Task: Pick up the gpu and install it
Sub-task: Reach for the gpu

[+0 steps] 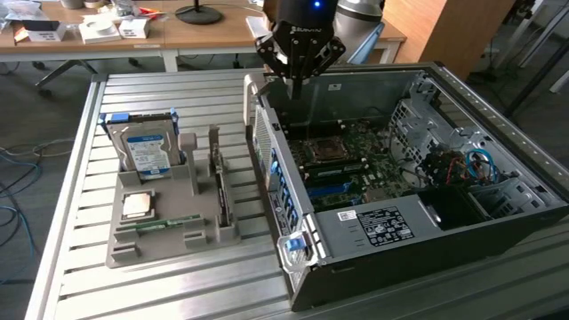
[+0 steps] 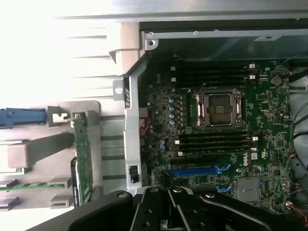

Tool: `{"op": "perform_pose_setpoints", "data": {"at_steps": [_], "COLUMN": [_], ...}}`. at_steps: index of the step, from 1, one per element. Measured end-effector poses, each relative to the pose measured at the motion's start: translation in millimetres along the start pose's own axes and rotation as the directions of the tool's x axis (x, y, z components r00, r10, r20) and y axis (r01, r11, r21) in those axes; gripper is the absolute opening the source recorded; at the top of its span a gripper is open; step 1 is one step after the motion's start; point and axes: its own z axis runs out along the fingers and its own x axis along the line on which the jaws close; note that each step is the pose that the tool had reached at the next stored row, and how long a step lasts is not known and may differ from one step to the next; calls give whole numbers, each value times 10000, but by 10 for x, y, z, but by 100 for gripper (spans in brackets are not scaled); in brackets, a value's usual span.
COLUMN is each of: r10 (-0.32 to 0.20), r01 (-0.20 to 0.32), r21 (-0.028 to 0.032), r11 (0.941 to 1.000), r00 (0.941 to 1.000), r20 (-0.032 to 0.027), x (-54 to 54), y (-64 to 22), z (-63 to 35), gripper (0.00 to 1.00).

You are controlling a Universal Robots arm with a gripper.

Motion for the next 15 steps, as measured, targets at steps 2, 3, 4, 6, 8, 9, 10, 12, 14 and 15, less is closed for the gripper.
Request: {"op": "perform_pose_setpoints", "data": {"at_steps": [2, 3, 4, 6, 8, 9, 10, 12, 14, 15], "r10": [0, -1, -1, -1, 0, 0, 0, -1, 0, 0], "r01": [0, 1, 1, 1, 0, 0, 0, 1, 0, 0], "r21": [0, 0, 0, 0, 0, 0, 0, 0, 0, 0], "r11": [10000, 10000, 10000, 10000, 10000, 10000, 10000, 10000, 10000, 10000], "r00": [10000, 10000, 10000, 10000, 10000, 10000, 10000, 10000, 10000, 10000], "r20": [0, 0, 0, 0, 0, -1, 0, 0, 0, 0], "x": [44, 68, 91, 139, 189, 213, 238, 287, 344, 376], "y": [-3, -5, -7, -11, -14, -16, -18, -21, -25, -26], "z": [2, 2, 2, 2, 2, 2, 3, 3, 2, 2], "gripper": [11, 11, 11, 11, 11, 11, 11, 11, 11, 11]}}
